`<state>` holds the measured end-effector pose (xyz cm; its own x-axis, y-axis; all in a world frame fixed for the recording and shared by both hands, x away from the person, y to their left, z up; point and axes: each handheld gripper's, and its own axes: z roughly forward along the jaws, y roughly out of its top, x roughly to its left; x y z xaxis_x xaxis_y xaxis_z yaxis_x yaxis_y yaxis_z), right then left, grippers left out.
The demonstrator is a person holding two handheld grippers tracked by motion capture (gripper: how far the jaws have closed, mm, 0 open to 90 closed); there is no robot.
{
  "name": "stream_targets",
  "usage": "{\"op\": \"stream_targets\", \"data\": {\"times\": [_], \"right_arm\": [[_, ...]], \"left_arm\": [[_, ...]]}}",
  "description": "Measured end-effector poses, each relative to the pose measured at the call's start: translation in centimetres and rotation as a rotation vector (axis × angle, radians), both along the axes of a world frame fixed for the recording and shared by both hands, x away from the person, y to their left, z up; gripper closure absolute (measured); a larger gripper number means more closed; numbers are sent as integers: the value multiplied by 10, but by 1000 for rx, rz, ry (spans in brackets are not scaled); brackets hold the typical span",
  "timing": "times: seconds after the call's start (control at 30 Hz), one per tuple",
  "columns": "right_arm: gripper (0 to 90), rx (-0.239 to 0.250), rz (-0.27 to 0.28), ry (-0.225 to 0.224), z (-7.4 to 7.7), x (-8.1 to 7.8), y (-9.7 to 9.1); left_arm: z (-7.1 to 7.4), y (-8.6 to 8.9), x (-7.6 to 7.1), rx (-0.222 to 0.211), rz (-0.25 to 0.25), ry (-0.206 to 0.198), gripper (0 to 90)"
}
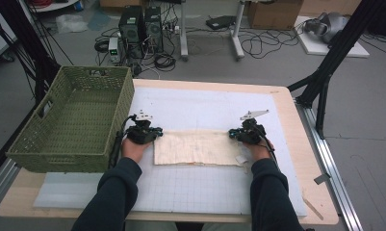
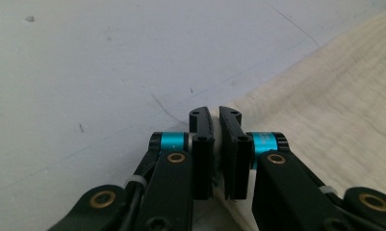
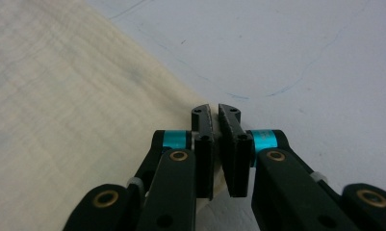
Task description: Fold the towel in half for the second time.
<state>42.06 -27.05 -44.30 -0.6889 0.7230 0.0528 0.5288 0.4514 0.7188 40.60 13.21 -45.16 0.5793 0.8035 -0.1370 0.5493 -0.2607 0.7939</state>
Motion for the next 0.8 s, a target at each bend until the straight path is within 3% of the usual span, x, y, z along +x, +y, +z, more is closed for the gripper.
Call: {"op": "stream_targets", "data": {"times": [0.13, 0.3, 0.43, 0.8], "right_arm": [[870, -42, -16, -27, 2, -2, 1], [870, -59, -49, -103, 7, -5, 1], [869, -46, -45, -138, 10, -7, 0], [864, -55, -13, -170, 24, -23, -1]], "left_arm": [[2, 6, -2, -11, 11, -3, 849], [13, 4, -6, -56, 24, -101, 853], [14, 5, -7, -53, 14, -97, 852], [28, 2, -19, -81, -15, -118, 848]]}}
